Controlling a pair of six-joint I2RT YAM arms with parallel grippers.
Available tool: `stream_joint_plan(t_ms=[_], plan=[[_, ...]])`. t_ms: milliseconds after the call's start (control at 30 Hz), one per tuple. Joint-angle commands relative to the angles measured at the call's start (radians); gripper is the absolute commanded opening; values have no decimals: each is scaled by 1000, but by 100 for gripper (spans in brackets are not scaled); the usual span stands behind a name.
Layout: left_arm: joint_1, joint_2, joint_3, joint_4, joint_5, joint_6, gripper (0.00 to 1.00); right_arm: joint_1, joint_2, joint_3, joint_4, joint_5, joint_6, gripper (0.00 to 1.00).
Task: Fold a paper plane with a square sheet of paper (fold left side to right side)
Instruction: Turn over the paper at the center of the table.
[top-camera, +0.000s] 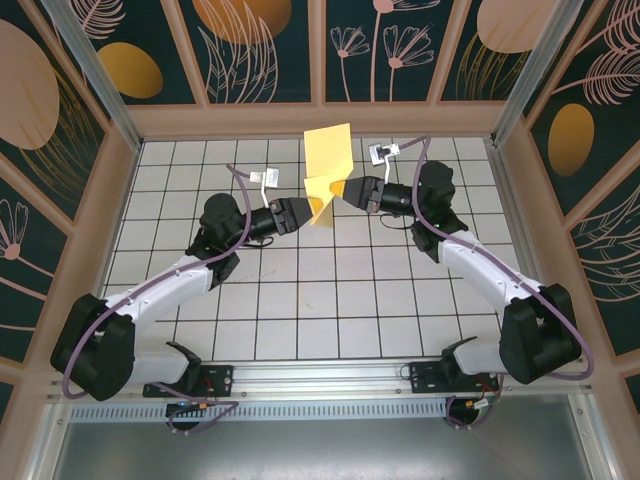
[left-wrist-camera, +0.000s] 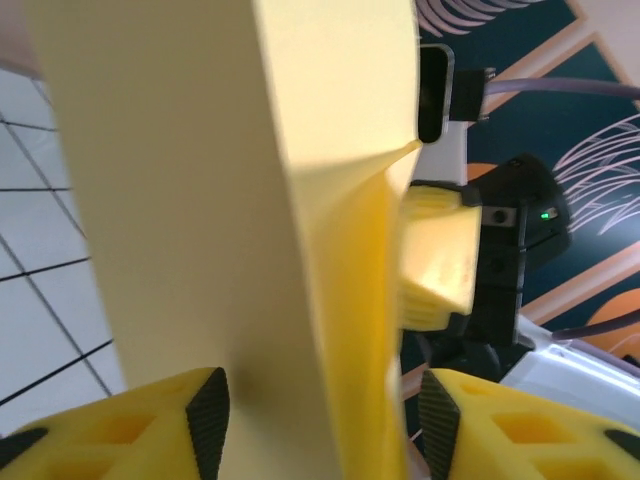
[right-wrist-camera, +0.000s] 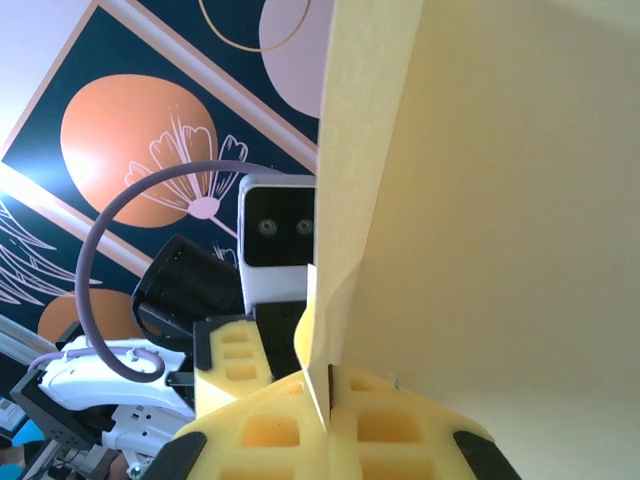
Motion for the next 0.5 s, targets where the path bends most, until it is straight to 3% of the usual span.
stream_joint_plan(t_ms=[0, 233, 367, 467], plan=[[-1, -9, -12, 85, 30, -32, 39, 7, 4, 28, 55, -21, 13, 0], [-2, -23, -22, 66, 11, -27, 15, 3, -1, 17, 50, -10, 17, 2], [-2, -49, -11, -47, -40, 37, 5, -15, -26, 10, -33, 18, -31, 23], [-4, -77, 15, -213, -119, 155, 1, -48, -68, 28, -295, 124, -169, 43]])
